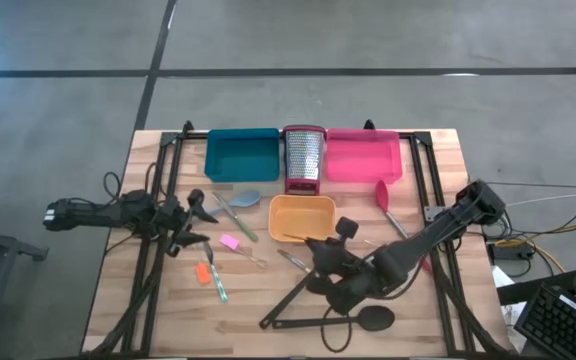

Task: Pick & Place Kitchen Items
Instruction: Put the bronze table knife into the blue bin

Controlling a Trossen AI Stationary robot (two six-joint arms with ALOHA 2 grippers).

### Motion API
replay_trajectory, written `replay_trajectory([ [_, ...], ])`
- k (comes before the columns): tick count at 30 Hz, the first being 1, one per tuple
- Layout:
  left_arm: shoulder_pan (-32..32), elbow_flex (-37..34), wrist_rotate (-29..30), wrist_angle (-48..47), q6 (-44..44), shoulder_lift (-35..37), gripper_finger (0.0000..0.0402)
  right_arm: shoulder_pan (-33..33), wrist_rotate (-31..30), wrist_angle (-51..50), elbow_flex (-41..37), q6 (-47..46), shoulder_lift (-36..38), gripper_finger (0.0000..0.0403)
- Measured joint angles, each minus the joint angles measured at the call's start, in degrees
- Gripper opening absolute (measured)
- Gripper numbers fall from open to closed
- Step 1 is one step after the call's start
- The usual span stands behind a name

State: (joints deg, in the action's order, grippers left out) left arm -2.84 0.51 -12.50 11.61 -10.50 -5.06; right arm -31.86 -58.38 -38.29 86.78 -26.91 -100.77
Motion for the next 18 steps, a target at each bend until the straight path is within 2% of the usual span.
replay_trajectory([
  [5,0.0,0.0,4.4,2.6,5.0,0.0,0.0243,0.2,2.1,10.2,-0.7,10.5,1.0,0.0008],
  [12,0.0,0.0,8.8,12.1,15.2,0.0,0.0243,3.0,13.5,25.7,-2.9,23.8,1.0,0.0008],
  [18,0.0,0.0,8.1,13.1,15.9,-0.3,0.0243,7.1,22.0,36.3,-4.4,31.5,1.0,0.0008],
])
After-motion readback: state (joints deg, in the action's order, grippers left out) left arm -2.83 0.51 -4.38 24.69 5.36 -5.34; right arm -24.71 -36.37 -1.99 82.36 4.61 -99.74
